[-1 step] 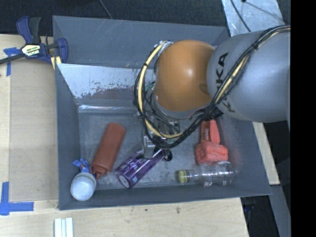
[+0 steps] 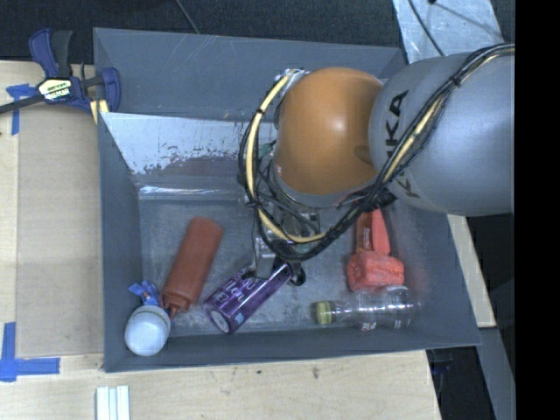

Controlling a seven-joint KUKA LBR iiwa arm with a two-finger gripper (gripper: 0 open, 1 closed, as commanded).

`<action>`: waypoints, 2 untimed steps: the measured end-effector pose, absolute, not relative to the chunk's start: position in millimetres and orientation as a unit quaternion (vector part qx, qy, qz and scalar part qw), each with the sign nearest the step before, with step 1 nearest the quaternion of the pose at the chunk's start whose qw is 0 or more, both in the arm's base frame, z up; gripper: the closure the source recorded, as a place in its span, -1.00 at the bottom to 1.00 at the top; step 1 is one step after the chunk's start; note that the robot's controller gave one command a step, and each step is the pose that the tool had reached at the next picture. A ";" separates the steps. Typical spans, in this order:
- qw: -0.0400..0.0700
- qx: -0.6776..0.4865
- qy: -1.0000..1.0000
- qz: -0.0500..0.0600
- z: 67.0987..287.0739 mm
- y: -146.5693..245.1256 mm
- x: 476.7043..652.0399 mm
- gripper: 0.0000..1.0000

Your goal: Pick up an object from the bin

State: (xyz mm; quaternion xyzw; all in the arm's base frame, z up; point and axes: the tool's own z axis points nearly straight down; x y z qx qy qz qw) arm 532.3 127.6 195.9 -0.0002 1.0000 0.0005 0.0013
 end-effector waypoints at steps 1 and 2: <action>0.004 0.004 1.000 0.001 145.1 99.8 509.2 -1.00; 0.001 0.027 1.000 0.000 100.4 98.1 534.0 -1.00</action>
Offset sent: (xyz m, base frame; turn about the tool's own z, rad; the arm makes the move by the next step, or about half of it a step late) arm 0.0006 -0.0284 -0.0954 0.0540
